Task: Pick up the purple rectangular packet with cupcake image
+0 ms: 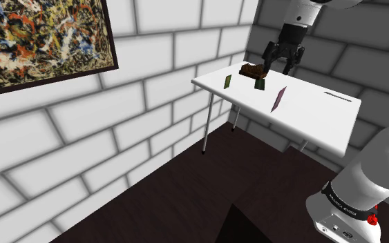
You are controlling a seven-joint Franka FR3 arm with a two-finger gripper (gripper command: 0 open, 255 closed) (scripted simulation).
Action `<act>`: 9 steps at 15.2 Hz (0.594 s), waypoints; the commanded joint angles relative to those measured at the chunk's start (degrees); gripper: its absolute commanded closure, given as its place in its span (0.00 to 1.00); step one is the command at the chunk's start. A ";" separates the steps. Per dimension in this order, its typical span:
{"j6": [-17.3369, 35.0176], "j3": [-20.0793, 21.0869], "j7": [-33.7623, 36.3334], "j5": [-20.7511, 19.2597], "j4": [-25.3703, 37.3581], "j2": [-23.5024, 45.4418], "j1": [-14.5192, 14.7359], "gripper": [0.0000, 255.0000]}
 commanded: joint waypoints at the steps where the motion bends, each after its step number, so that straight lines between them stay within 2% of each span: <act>1: 1.85 -0.72 1.64 -0.26 1.35 3.46 -1.22 0.00; 9: 8.07 -4.59 7.00 -0.81 6.45 16.06 -5.80 0.00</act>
